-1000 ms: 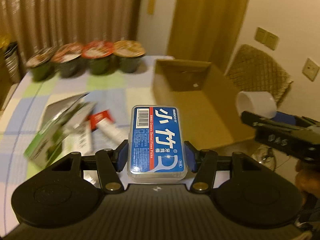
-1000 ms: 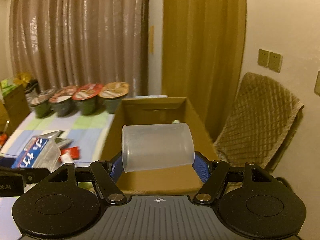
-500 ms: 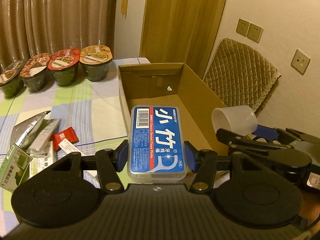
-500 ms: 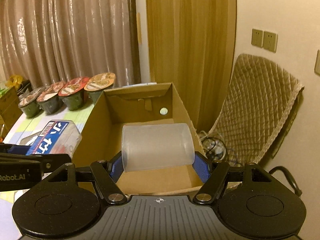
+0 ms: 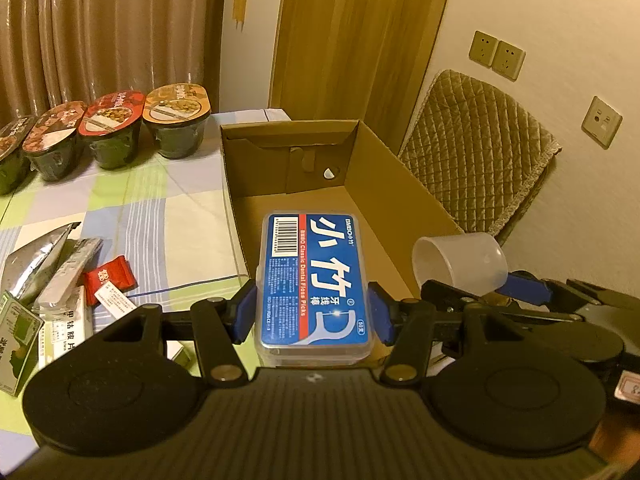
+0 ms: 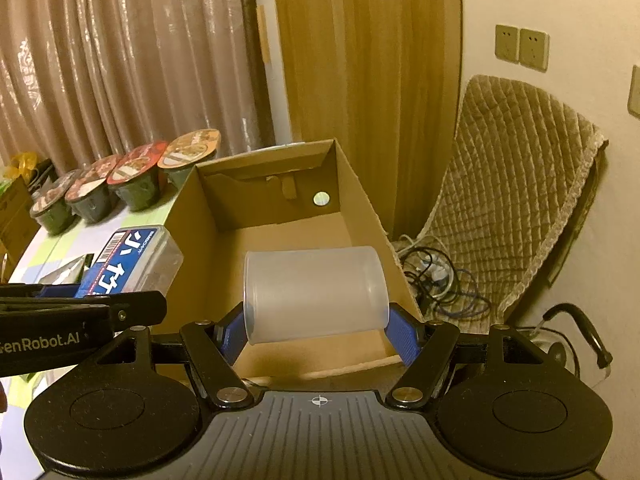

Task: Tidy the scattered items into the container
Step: 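Carry both items over the cardboard box and open both tools to drop them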

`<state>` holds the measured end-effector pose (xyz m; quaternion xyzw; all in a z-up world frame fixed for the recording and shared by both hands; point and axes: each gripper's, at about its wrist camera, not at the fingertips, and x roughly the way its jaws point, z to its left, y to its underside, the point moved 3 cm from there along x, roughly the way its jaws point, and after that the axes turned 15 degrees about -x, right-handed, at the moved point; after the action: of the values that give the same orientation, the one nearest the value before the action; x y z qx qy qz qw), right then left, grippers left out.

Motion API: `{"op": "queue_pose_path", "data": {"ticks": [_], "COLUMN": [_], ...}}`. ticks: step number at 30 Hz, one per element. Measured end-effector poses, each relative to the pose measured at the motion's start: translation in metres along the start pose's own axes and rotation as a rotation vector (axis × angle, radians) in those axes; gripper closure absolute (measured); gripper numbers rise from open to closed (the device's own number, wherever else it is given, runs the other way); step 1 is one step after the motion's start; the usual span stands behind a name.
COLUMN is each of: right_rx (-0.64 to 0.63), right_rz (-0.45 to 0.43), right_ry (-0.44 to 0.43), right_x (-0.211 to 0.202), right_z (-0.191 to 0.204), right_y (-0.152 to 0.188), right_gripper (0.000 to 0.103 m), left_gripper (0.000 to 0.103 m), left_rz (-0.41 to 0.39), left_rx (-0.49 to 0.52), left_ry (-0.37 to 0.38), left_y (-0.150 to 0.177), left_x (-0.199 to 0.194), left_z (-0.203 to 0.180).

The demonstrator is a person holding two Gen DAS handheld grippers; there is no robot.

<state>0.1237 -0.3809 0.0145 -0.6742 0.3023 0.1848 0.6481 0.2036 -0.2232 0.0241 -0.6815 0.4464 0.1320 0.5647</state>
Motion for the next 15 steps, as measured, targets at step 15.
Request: {"op": "queue_pose_path", "data": {"ticks": [15], "right_rx": [0.051], "right_rz": [0.01], "right_ry": [0.037], "right_x": [0.009], "right_z": [-0.012], "right_y": [-0.001], "right_gripper": [0.029], "left_gripper": [0.05], "left_rz": [0.008], "left_rx": [-0.031], "left_ry": [0.004], "left_y": [-0.005], "left_x": [0.02], "left_z": [0.001]}}
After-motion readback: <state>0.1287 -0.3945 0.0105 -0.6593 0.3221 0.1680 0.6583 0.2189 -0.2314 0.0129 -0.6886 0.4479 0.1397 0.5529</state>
